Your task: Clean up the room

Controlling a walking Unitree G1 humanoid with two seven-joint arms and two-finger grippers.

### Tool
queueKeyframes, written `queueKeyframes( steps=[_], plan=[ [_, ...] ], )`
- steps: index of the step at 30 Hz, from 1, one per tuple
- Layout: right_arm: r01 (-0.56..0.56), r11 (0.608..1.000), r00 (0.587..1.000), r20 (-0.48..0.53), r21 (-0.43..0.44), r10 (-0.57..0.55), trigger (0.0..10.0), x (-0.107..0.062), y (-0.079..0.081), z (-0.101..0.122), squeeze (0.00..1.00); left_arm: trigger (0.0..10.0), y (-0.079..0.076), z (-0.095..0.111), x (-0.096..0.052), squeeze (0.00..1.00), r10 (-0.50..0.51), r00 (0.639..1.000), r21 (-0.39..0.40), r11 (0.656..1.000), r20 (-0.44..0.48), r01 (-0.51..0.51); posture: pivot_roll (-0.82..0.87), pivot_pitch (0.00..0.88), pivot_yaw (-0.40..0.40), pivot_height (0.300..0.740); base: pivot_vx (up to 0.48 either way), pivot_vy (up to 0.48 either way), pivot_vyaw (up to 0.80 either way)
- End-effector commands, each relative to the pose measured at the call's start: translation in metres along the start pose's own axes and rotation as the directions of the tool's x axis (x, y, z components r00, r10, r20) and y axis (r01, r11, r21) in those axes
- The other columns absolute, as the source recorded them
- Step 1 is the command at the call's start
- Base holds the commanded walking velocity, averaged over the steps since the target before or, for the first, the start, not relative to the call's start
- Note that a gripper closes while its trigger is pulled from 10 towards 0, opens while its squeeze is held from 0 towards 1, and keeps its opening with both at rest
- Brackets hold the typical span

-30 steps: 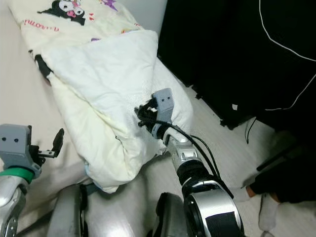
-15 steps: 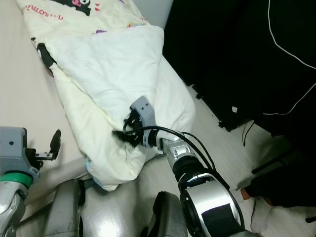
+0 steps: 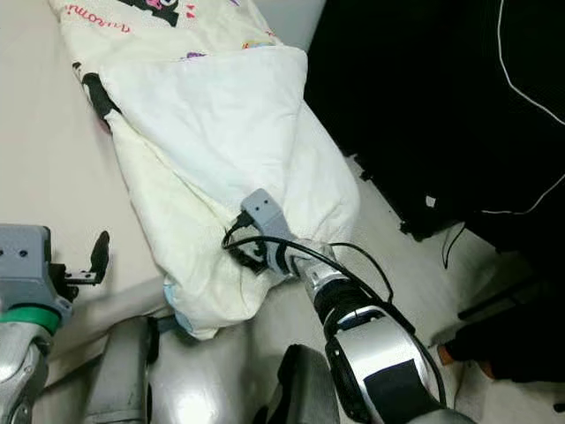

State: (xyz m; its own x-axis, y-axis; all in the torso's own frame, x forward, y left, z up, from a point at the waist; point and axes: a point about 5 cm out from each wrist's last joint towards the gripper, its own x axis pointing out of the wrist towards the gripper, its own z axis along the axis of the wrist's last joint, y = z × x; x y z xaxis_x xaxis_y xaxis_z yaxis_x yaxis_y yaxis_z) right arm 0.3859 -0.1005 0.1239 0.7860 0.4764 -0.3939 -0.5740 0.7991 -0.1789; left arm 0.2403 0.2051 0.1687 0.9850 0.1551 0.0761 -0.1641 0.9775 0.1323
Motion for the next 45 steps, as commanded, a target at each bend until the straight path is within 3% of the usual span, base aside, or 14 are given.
queueKeyframes(
  steps=[1, 24, 28, 30, 32, 33, 34, 35, 36, 38, 39, 40, 41, 45],
  plan=[
    [0.088, 0.995, 0.995, -0.042, 0.047, -0.086, 0.0, -0.006, -0.012, -0.012, 0.0, 10.0, -0.007, -0.004, 0.0, 0.0, -0.026, 0.999, -0.013, 1.0, -0.025, 0.026, 0.37, 0.212, -0.208, 0.55, 0.0, 0.0, 0.0],
    [0.268, 0.893, 0.95, 0.051, 0.362, -0.307, 0.0, -0.023, -0.046, -0.019, 0.0, 10.0, -0.027, -0.004, 0.018, 0.0, -0.11, 0.993, -0.03, 0.994, -0.035, 0.109, 0.27, 0.181, -0.166, 0.55, 0.0, 0.0, 0.0],
    [0.336, 0.723, 0.892, 0.043, 0.604, -0.45, 0.0, -0.021, -0.035, -0.037, 0.0, 10.0, -0.035, -0.004, 0.022, 0.0, -0.15, 0.988, -0.029, 0.988, -0.038, 0.149, 0.23, 0.186, -0.144, 0.55, 0.0, 0.0, 0.0],
    [0.336, 0.723, 0.892, 0.043, 0.604, -0.45, 0.0, -0.021, -0.035, -0.037, 0.0, 10.0, -0.035, -0.004, 0.022, 0.0, -0.15, 0.988, -0.029, 0.988, -0.038, 0.149, 0.23, 0.186, -0.144, 0.55, 0.0, 0.0, 0.0],
    [0.431, 0.553, 0.811, -0.037, 0.713, -0.584, 0.0, -0.025, -0.029, -0.053, 0.0, 10.0, -0.039, -0.004, 0.024, 0.0, -0.169, 0.985, -0.03, 0.985, -0.038, 0.168, 0.22, 0.187, -0.139, 0.55, 0.0, 0.0, 0.0],
    [0.431, 0.553, 0.811, -0.037, 0.713, -0.584, 0.0, -0.025, -0.029, -0.053, 0.0, 10.0, -0.039, -0.004, 0.024, 0.0, -0.169, 0.985, -0.03, 0.985, -0.038, 0.168, 0.22, 0.187, -0.139, 0.55, 0.0, 0.0, 0.0],
    [0.445, 0.414, 0.781, -0.117, 0.794, -0.614, 0.0, -0.024, -0.016, -0.067, 0.0, 10.0, -0.042, -0.003, 0.026, 0.0, -0.186, 0.982, -0.028, 0.982, -0.036, 0.185, 0.21, 0.187, -0.134, 0.55, 0.0, 0.0, 0.0],
    [0.445, 0.414, 0.781, -0.117, 0.794, -0.614, 0.0, -0.024, -0.016, -0.067, 0.0, 10.0, -0.042, -0.003, 0.026, 0.0, -0.186, 0.982, -0.028, 0.982, -0.036, 0.185, 0.21, 0.187, -0.134, 0.55, 0.0, 0.0, 0.0],
    [0.453, 0.305, 0.762, -0.187, 0.838, -0.619, 0.0, -0.023, -0.003, -0.079, 0.0, 10.0, -0.044, -0.003, 0.027, 0.0, -0.199, 0.979, -0.027, 0.98, -0.034, 0.199, 0.2, 0.188, -0.127, 0.55, 0.0, 0.0, 0.0],
    [0.453, 0.305, 0.762, -0.187, 0.838, -0.619, 0.0, -0.023, -0.003, -0.079, 0.0, 10.0, -0.044, -0.003, 0.027, 0.0, -0.199, 0.979, -0.027, 0.98, -0.034, 0.199, 0.2, 0.188, -0.127, 0.55, 0.0, 0.0, 0.0],
    [0.461, 0.178, 0.754, -0.278, 0.869, -0.595, 0.0, -0.021, 0.015, -0.093, 0.0, 10.0, -0.046, -0.002, 0.029, 0.0, -0.214, 0.976, -0.022, 0.977, -0.031, 0.213, 0.2, 0.188, -0.12, 0.55, 0.0, 0.0, 0.0],
    [0.461, 0.178, 0.754, -0.278, 0.869, -0.595, 0.0, -0.021, 0.015, -0.093, 0.0, 10.0, -0.046, -0.002, 0.029, 0.0, -0.214, 0.976, -0.022, 0.977, -0.031, 0.213, 0.2, 0.188, -0.12, 0.55, 0.0, 0.0, 0.0],
    [0.479, 0.064, 0.748, -0.368, 0.875, -0.553, 0.5, -0.019, 0.034, -0.105, 0.0, 10.0, -0.048, -0.002, 0.03, 0.0, -0.225, 0.974, -0.017, 0.974, -0.029, 0.225, 0.2, 0.184, -0.114, 0.55, 0.0, 0.0, 0.0],
    [0.499, 0.018, 0.751, -0.422, 0.866, -0.507, 1.5, -0.016, 0.05, -0.112, 0.0, 10.0, -0.049, -0.002, 0.031, 0.0, -0.235, 0.972, -0.014, 0.972, -0.029, 0.234, 0.2, 0.184, -0.114, 0.55, 0.0, 0.0, 0.0]
  ],
)
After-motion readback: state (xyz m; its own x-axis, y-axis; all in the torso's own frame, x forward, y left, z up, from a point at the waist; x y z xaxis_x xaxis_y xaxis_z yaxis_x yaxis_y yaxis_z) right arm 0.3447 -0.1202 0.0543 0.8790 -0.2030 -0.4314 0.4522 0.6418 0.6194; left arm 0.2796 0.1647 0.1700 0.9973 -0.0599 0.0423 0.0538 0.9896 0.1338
